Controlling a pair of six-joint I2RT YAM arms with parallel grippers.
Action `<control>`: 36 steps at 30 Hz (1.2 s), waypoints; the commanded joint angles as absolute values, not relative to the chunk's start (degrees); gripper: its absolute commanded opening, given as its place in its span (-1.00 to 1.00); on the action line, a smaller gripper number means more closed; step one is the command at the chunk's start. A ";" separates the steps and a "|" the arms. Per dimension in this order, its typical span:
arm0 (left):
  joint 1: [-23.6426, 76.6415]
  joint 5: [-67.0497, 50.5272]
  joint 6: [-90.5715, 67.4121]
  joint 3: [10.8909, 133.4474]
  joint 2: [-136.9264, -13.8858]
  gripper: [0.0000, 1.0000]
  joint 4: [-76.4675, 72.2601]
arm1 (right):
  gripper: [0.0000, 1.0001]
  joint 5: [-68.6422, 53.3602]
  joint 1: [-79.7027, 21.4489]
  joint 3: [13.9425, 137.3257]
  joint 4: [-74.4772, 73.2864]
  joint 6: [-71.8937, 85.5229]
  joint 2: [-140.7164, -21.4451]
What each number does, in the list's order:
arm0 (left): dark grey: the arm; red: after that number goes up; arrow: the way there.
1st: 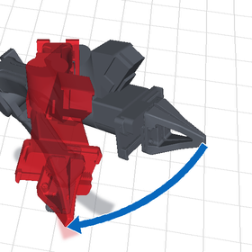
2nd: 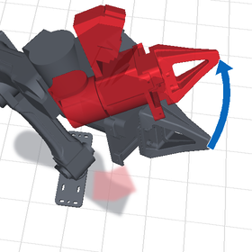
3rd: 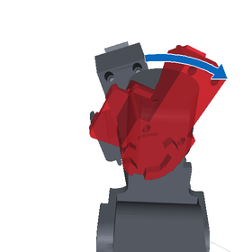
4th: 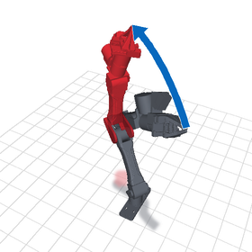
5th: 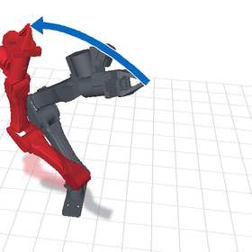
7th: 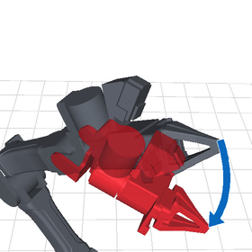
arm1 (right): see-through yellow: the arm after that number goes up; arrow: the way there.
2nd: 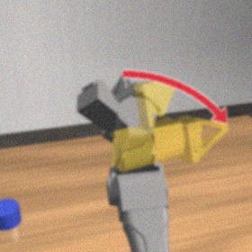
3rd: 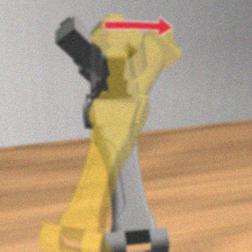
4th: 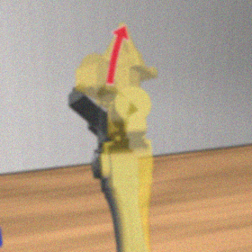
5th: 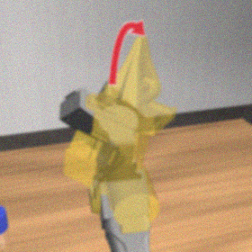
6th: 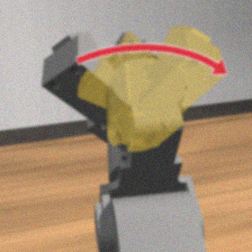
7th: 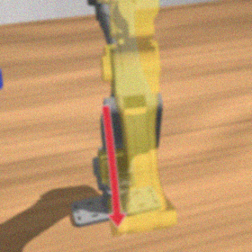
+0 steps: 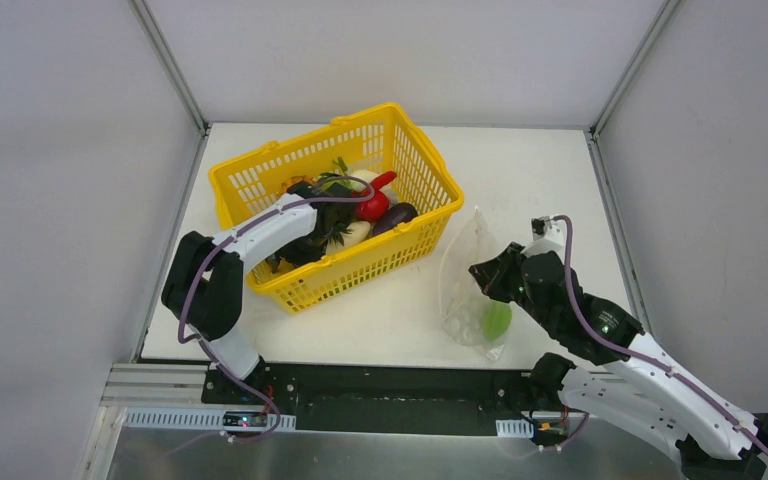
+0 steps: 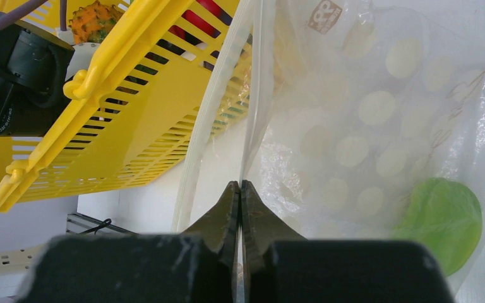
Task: Place the food in the zip-top bag and seal the zipper
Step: Pick up the fake fruit from the bin.
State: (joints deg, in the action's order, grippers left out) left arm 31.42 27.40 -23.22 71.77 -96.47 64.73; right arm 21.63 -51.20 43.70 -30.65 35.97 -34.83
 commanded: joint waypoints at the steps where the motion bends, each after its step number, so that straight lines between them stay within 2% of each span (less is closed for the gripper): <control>1: 30.94 26.63 -24.38 69.70 -93.66 0.15 67.58 | -1.00 21.86 -51.32 44.47 -29.23 36.10 -34.50; 12: 31.31 28.62 -25.62 71.28 -89.55 -0.60 69.10 | -1.00 21.70 -51.29 44.46 -29.20 36.17 -34.28; 24: 32.78 26.61 -26.06 73.38 -75.11 -0.66 62.54 | -1.00 21.34 -51.32 44.62 -29.06 36.50 -34.85; 36: 32.78 16.03 -27.63 66.14 -57.86 -0.67 43.14 | -1.00 20.93 -51.33 44.74 -29.08 36.65 -35.23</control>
